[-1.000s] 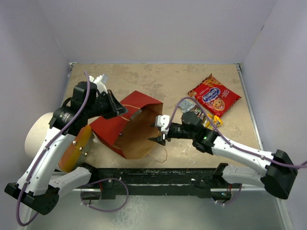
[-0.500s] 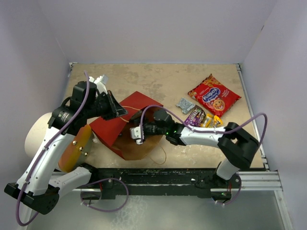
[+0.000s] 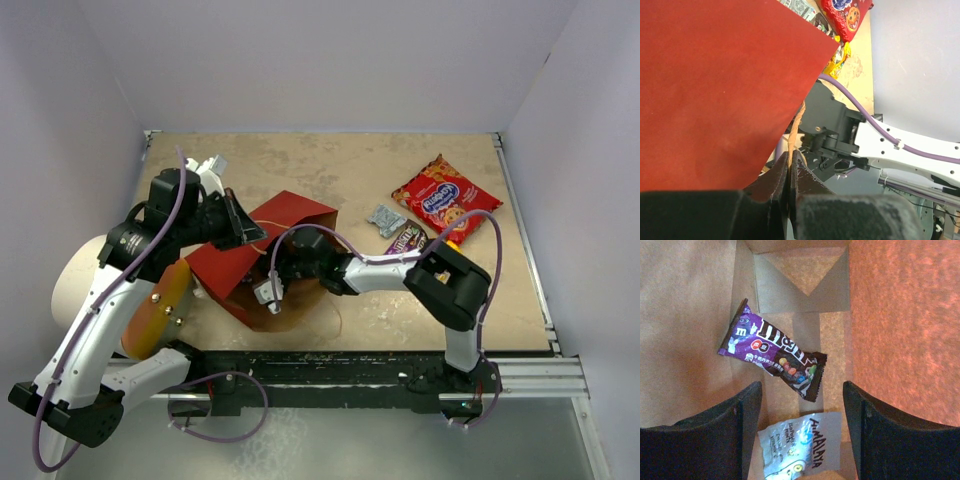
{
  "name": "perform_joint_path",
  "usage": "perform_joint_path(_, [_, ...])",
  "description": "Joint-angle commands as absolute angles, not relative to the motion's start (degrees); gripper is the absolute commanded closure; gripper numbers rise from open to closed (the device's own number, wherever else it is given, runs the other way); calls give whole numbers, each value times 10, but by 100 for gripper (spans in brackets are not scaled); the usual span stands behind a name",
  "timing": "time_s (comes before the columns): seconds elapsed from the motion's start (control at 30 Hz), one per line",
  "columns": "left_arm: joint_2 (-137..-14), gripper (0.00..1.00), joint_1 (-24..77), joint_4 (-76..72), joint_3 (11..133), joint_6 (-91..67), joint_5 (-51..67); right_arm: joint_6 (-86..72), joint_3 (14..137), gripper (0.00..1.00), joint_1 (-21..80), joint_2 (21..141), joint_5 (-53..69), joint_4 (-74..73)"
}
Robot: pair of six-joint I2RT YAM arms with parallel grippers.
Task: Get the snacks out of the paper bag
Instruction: Take out the snack from the paper bag.
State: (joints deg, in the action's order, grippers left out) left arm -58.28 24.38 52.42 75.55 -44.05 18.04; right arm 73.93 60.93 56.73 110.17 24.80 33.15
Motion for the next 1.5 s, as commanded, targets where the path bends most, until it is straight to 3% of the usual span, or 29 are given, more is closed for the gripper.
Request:
perform_joint_path(0.0, [-584, 96, 240, 527, 776, -421, 208, 835, 659, 31, 574, 1131, 240, 351])
perform_joint_path(0.6, [-639, 96, 240, 528, 819, -388, 261, 874, 760, 29, 594, 1262, 199, 367])
perform_joint_path(0.87, [-637, 96, 240, 550, 829, -377, 257, 851, 785, 34, 594, 1311, 183, 380])
perform_joint_path(0.97, [-638, 96, 240, 564, 835, -372, 247, 837, 788, 42, 594, 1318, 180, 389])
perform_joint_path(1.1, [-638, 98, 240, 613, 843, -361, 205, 814, 779, 60, 594, 1320, 172, 426])
perform_joint_path(1.47, [-588, 100, 241, 700, 824, -353, 86, 724, 734, 90, 589, 1297, 49, 536])
